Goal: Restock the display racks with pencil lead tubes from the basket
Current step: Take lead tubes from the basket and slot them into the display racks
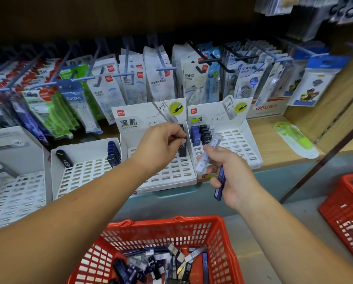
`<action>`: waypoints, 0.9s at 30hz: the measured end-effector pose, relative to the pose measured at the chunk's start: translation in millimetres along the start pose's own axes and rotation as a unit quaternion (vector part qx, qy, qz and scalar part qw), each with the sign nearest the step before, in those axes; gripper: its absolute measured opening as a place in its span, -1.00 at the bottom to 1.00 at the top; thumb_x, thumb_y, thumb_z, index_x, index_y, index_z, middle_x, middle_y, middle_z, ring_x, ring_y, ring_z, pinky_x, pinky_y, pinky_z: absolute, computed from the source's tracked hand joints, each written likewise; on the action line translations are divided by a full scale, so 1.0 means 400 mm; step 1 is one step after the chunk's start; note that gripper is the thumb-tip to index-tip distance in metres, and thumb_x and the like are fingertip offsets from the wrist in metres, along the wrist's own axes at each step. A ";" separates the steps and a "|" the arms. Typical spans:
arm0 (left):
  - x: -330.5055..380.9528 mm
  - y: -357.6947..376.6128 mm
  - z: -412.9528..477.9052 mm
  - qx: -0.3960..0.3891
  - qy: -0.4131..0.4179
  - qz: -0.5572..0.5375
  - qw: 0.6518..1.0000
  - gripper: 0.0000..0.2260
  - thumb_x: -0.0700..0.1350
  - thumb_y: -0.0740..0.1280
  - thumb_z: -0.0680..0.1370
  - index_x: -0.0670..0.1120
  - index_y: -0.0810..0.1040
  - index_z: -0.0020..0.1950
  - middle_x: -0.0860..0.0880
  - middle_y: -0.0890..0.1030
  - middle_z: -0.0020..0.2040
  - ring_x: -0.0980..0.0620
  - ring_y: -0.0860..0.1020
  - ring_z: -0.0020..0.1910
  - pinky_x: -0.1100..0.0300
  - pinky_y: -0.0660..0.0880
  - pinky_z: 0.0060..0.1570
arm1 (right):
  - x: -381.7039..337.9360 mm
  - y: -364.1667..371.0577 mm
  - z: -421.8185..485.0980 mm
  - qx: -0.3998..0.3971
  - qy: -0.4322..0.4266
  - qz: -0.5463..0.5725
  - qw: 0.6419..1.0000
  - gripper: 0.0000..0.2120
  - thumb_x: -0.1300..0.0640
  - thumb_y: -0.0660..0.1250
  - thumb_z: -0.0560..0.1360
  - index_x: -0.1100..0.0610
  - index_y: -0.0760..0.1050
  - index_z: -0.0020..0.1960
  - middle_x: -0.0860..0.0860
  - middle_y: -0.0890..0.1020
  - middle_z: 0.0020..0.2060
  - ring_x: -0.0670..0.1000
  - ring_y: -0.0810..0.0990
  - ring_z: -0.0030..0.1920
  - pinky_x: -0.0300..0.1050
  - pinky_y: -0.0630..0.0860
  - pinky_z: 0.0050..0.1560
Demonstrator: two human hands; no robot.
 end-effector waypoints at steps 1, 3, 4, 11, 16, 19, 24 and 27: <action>0.001 -0.001 0.002 0.011 0.000 0.010 1.000 -0.92 -0.24 0.48 0.55 -0.09 0.72 -0.01 0.05 0.68 -0.12 0.05 0.63 -0.14 0.13 0.59 -0.01 | -0.001 0.000 -0.002 0.000 0.000 0.001 1.000 -0.94 0.13 0.41 0.57 0.10 0.65 -0.01 0.05 0.72 -0.17 -0.07 0.42 -0.40 -0.23 0.13 -0.55; 0.004 -0.006 0.013 0.021 -0.010 0.026 0.999 -0.91 -0.24 0.47 0.55 -0.10 0.73 0.02 0.03 0.67 -0.09 0.03 0.62 -0.11 0.18 0.55 0.00 | -0.005 -0.003 -0.006 0.007 -0.008 -0.006 1.000 -0.92 0.16 0.44 0.55 0.13 0.65 0.03 0.13 0.73 -0.07 -0.06 0.42 -0.42 -0.22 0.13 -0.56; 0.005 -0.007 0.020 0.015 -0.013 0.036 0.999 -0.90 -0.24 0.46 0.55 -0.10 0.73 0.03 0.03 0.66 -0.09 0.03 0.61 -0.10 0.18 0.54 0.01 | -0.008 -0.005 -0.008 0.016 -0.016 -0.015 1.000 -0.89 0.18 0.45 0.54 0.14 0.64 0.05 0.14 0.74 -0.03 -0.06 0.42 -0.43 -0.22 0.13 -0.57; 0.034 -0.008 0.010 -0.024 0.014 0.062 0.998 -0.84 -0.25 0.38 0.58 -0.09 0.72 0.08 -0.03 0.66 -0.02 0.01 0.58 -0.05 0.17 0.51 0.03 | -0.028 -0.002 -0.034 0.037 -0.030 0.008 0.999 -0.81 0.17 0.55 0.46 0.12 0.54 -0.07 0.04 0.67 -0.22 -0.05 0.41 -0.46 -0.23 0.14 -0.58; 0.045 0.016 -0.077 -0.114 -0.100 -0.172 0.973 -0.82 -0.13 0.51 0.55 -0.08 0.63 0.12 -0.17 0.68 -0.12 -0.10 0.64 -0.23 0.02 0.62 -0.11 | -0.026 0.042 -0.033 -0.015 -0.017 0.040 0.999 -0.78 0.13 0.50 0.52 0.07 0.43 -0.11 -0.02 0.42 -0.43 -0.06 0.28 -0.48 -0.21 0.13 -0.55; 0.035 -0.022 -0.093 -0.067 -0.098 -0.173 0.978 -0.86 -0.21 0.49 0.56 -0.09 0.67 0.10 -0.17 0.66 -0.21 0.00 0.56 -0.36 0.14 0.56 -0.32 | -0.020 0.091 -0.031 -0.055 -0.001 0.055 0.997 -0.78 -0.05 0.44 0.55 0.06 0.47 -0.02 0.00 0.38 -0.42 -0.05 0.25 -0.47 -0.17 0.14 -0.50; -0.032 -0.136 -0.098 0.011 -0.130 -0.128 0.983 -0.84 -0.12 0.35 0.65 0.02 0.67 0.20 0.07 0.54 -0.40 0.03 0.47 -0.39 0.13 0.50 -0.36 | 0.005 0.130 -0.023 -0.086 0.063 0.138 0.985 -0.57 0.26 0.13 0.49 0.29 0.49 0.32 0.09 0.43 -0.31 0.03 0.32 -0.37 -0.08 0.25 -0.32; -0.062 -0.190 -0.101 0.026 -0.143 -0.105 0.984 -0.84 -0.02 0.34 0.66 0.01 0.67 -0.06 0.01 0.52 -0.42 0.03 0.48 -0.44 0.18 0.48 -0.42 | 0.019 0.135 -0.009 -0.063 0.055 0.100 0.991 -0.46 0.49 0.03 0.46 0.31 0.41 0.40 0.11 0.50 -0.18 0.01 0.43 -0.30 -0.11 0.30 -0.28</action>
Point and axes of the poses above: each hand's wrist, its own z-axis towards the middle knuckle, its own y-axis out of the palm, x = y × z, the point moved 7 cm from there along z, towards the middle knuckle
